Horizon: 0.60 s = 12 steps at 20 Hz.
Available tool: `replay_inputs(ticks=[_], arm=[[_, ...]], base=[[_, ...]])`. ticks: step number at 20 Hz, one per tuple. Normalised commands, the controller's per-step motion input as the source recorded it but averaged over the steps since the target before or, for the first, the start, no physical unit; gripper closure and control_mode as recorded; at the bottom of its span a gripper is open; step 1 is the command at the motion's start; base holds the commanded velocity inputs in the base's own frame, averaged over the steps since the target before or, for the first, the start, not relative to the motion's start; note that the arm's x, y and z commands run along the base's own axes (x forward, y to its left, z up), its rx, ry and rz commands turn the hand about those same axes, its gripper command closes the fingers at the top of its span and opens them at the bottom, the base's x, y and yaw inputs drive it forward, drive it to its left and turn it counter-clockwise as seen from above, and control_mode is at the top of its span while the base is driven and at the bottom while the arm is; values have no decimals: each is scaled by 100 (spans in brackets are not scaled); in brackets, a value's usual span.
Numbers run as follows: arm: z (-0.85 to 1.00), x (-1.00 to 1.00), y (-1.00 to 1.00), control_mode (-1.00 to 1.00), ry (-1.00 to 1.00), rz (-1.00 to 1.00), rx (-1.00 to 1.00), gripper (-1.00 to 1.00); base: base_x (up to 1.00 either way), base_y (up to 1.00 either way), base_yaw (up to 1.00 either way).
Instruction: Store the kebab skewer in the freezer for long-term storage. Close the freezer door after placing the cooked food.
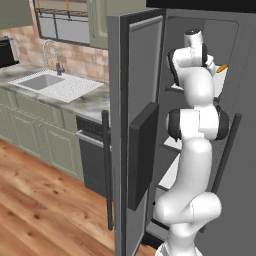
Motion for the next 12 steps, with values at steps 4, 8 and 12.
replay_inputs(ticks=[4, 8, 12], arm=[[-43, 23, -13, -100, 0, 0, 0, 100], [-49, 8, -2, -100, 1, -5, 0, 100], [-52, 1, -1, -100, 3, -9, 0, 100]], base=[[0, 0, 0], [0, 0, 0], [0, 0, 0]])
